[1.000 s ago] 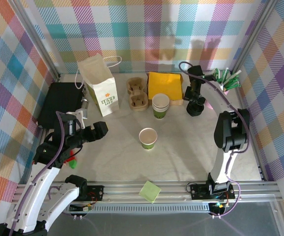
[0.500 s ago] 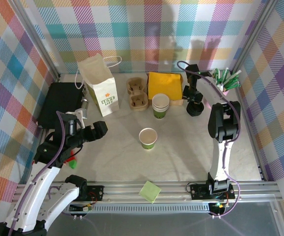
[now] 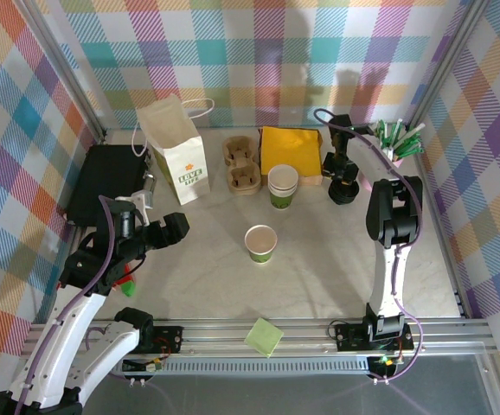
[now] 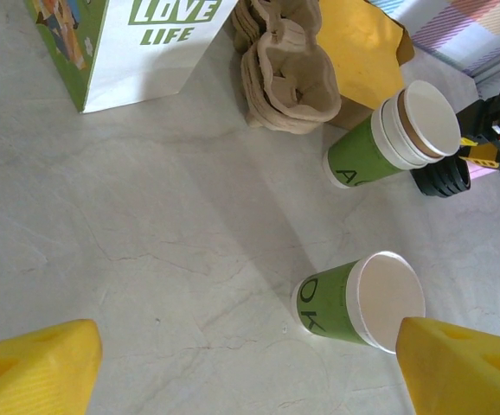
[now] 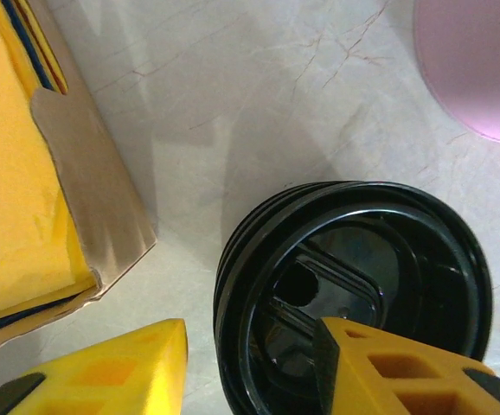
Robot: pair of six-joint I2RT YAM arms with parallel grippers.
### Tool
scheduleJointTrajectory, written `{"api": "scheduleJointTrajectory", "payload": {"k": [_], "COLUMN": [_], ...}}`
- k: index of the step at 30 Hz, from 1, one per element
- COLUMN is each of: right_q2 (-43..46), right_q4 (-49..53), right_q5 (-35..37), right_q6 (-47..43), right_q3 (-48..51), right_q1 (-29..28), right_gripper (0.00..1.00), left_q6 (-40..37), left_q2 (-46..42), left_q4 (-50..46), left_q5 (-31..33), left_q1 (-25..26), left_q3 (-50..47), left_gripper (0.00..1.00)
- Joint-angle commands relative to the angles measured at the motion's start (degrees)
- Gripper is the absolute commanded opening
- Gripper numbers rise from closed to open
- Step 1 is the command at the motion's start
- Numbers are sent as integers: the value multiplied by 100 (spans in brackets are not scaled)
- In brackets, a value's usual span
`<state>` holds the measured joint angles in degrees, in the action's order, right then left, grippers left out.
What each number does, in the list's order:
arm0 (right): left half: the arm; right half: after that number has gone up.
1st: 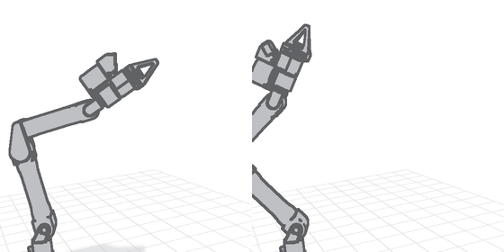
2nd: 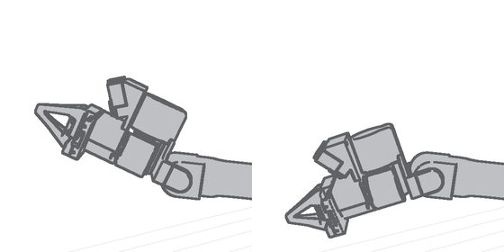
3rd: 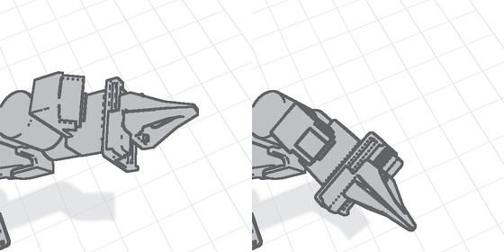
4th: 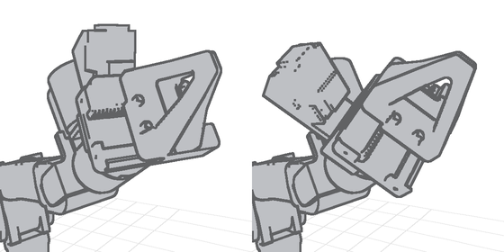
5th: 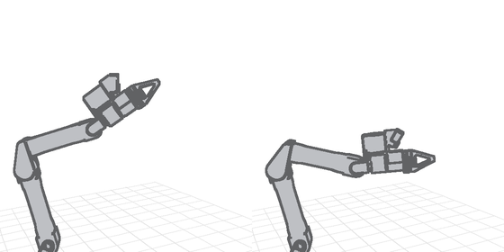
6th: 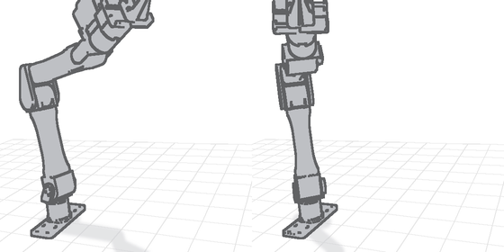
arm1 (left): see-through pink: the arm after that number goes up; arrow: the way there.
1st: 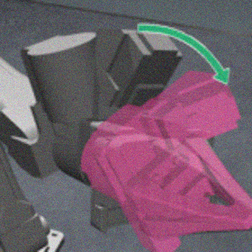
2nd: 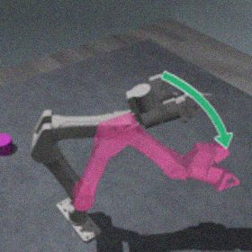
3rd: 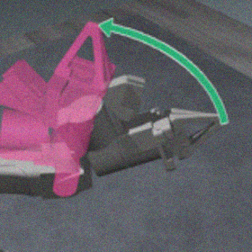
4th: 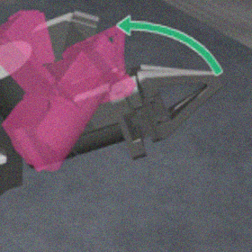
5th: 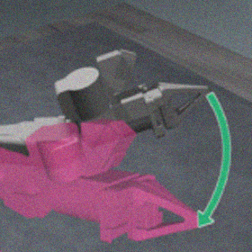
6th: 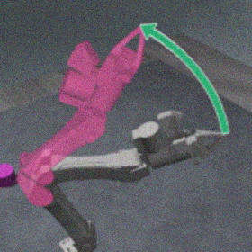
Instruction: Pack the takeout coffee
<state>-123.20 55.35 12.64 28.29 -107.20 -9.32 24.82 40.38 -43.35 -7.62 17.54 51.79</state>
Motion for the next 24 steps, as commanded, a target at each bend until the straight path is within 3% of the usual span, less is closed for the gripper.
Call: {"api": "scheduleJointTrajectory", "payload": {"k": [1,24], "right_q2": [-90,-109], "right_q4": [81,55], "right_q5": [-139,-148], "right_q6": [104,6], "right_q3": [-161,-162], "right_q1": [36,115], "right_gripper": [43,24], "left_q6": [34,41], "left_q2": [-68,-100], "left_q4": [-13,-15], "left_q5": [46,60], "left_q1": [62,65], "left_q3": [-14,-22], "left_gripper": [88,88]}}
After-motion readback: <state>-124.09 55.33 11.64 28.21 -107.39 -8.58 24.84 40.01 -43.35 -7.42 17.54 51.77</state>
